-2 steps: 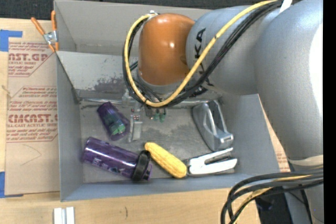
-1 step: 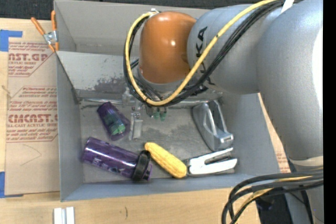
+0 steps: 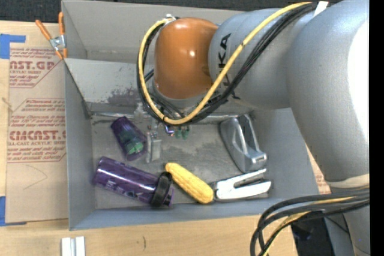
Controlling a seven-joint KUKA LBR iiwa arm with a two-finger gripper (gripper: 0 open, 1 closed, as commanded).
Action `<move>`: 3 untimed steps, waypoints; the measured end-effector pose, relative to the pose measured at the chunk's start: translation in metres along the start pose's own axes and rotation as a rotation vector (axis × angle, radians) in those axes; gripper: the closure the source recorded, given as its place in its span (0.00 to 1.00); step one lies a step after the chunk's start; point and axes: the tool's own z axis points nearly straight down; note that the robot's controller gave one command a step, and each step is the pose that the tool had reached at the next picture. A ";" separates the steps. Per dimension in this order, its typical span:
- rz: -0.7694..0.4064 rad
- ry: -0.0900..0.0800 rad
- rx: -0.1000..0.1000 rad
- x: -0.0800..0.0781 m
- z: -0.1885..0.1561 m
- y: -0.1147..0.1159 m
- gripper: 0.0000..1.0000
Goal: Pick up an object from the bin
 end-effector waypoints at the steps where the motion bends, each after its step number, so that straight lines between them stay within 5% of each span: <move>1: -0.168 0.004 -0.001 0.008 0.024 0.007 0.00; 3: 0.233 0.002 -0.002 0.005 0.051 -0.007 0.00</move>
Offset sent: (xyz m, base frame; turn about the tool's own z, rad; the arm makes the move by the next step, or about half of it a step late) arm -0.0075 -0.0196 -0.0660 0.4606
